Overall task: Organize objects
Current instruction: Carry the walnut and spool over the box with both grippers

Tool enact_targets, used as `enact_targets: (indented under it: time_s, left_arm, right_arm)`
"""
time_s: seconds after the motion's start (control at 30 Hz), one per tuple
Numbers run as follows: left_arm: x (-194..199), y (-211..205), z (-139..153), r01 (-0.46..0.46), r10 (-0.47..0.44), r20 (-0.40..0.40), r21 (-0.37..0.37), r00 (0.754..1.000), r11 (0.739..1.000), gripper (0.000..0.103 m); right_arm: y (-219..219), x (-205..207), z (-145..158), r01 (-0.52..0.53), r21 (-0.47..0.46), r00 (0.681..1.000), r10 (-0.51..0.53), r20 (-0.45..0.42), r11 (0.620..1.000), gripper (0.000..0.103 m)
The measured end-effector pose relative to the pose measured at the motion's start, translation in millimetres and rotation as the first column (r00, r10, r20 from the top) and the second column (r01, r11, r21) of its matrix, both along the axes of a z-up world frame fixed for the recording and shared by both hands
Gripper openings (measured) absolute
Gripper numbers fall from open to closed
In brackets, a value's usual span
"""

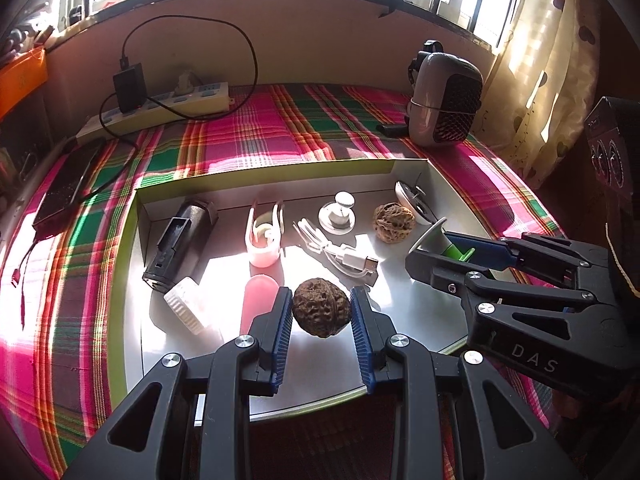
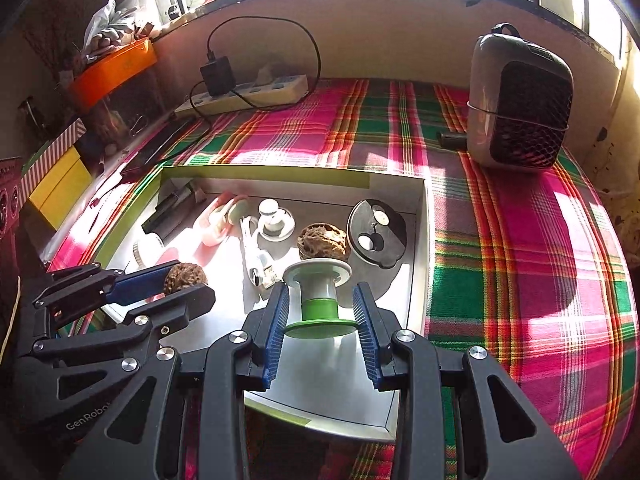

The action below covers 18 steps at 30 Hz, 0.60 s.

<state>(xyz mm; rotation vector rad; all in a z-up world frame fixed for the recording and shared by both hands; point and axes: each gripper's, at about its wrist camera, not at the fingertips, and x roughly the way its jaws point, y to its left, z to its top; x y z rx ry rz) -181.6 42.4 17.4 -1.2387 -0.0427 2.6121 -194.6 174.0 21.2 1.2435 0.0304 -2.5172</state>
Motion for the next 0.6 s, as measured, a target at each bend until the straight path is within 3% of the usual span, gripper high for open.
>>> enact_targets:
  time_s: [0.6]
  left_arm:
    - [-7.5,8.3,-2.2,0.018,-0.018,-0.002,-0.034,1.000,0.999,0.027]
  right_arm:
    - [-8.5,-3.2,-4.5,-0.015,0.045,1.000,0.015,-0.012,0.999,0.035]
